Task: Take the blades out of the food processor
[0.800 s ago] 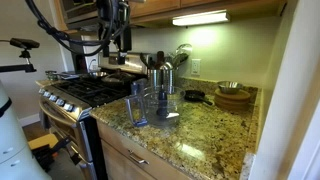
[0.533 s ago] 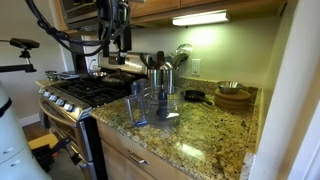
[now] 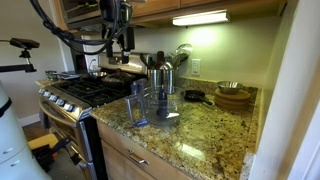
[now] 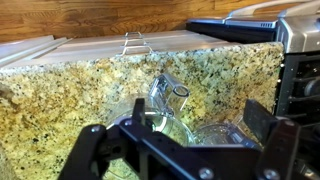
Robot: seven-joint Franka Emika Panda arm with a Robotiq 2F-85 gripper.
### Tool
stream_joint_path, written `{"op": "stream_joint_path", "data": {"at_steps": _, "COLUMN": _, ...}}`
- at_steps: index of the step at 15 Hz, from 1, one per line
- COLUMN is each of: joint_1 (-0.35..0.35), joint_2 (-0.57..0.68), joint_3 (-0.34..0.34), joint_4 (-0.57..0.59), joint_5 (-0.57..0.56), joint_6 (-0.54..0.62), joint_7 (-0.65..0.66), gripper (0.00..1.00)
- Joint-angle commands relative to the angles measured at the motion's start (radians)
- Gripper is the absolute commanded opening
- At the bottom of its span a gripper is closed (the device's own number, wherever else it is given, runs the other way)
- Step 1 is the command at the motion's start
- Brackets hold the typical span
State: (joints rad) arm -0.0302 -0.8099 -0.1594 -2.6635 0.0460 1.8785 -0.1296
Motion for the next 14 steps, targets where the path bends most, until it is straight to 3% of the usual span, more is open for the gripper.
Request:
{"op": "stream_joint_path", "data": {"at_steps": 1, "joint_1": -0.014, "joint_2": 0.138, "joint_3": 0.04, "joint_4": 0.068, "joint_5": -0.009, "joint_6": 0.096, "joint_7": 0.039, "gripper": 1.0}}
{"op": "stream_joint_path", "data": {"at_steps": 8, "joint_1": -0.019, "joint_2": 0.444, "joint_3": 0.081, "joint_4": 0.217, "joint_5": -0.04, "joint_6": 0.291, "joint_7": 0.072, "gripper": 1.0}}
{"op": "stream_joint_path", "data": {"at_steps": 14, "joint_1": -0.019, "joint_2": 0.626, "joint_3": 0.089, "joint_4": 0.313, "joint_5": -0.073, "joint_6": 0.38, "joint_7": 0.119, "gripper": 1.0}}
